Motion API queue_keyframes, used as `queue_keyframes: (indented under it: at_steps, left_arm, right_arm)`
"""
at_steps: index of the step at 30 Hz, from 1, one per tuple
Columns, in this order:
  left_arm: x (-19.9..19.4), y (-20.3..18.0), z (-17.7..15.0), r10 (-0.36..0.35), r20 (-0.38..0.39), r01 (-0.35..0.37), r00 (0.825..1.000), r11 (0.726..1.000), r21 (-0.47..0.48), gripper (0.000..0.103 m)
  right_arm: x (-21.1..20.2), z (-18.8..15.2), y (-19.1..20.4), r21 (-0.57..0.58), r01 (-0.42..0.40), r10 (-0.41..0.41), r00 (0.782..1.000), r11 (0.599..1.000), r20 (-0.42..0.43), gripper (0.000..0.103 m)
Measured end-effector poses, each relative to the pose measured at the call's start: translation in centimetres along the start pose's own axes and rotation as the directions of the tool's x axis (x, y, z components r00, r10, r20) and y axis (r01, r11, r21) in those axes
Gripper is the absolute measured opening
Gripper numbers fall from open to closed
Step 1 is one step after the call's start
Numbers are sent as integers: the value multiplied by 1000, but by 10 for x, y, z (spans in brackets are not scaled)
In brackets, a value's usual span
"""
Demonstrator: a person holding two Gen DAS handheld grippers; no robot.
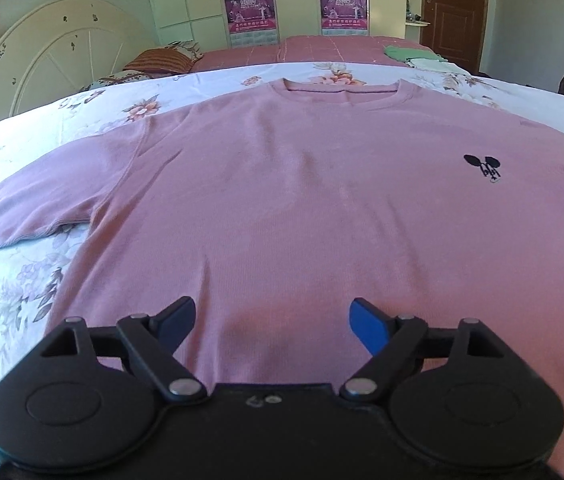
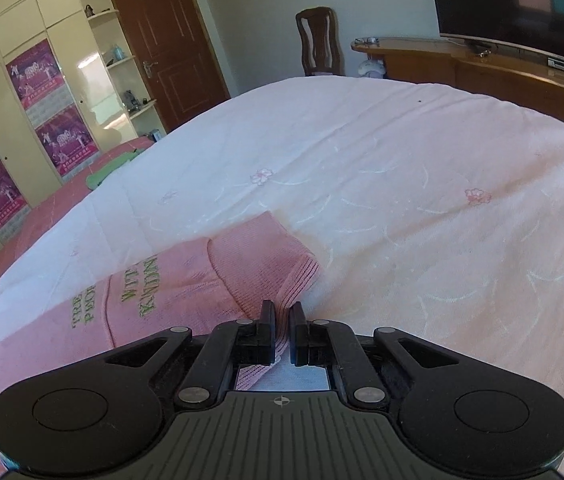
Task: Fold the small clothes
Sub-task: 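Carry the sleeve across the sweatshirt body with the right tool and release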
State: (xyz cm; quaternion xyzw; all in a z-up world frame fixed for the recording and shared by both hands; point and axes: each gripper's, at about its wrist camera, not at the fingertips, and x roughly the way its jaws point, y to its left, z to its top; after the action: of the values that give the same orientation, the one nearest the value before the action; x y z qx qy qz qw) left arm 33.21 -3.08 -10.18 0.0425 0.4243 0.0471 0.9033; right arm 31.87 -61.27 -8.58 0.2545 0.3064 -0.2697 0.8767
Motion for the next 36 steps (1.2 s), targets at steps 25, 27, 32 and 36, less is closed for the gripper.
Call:
queue_keyframes:
  at_steps: [25, 27, 32, 36]
  left_arm:
    - [11, 152, 11, -92, 66, 104, 994, 976, -194, 65]
    - [9, 163, 9, -80, 68, 91, 994, 979, -183, 65]
    - [8, 178, 7, -86, 70, 99, 994, 975, -201, 65]
    - [11, 171, 14, -136, 81, 150, 987, 968, -203, 75]
  right_arm:
    - [-64, -178, 351, -455, -465, 429, 884, 760, -186, 5]
    - [-64, -198, 376, -459, -494, 447, 868, 738, -216, 5]
    - [-63, -248, 420, -470, -549, 459, 836, 691, -302, 5]
    - [-62, -281, 431, -547, -539, 440, 841, 641, -314, 6]
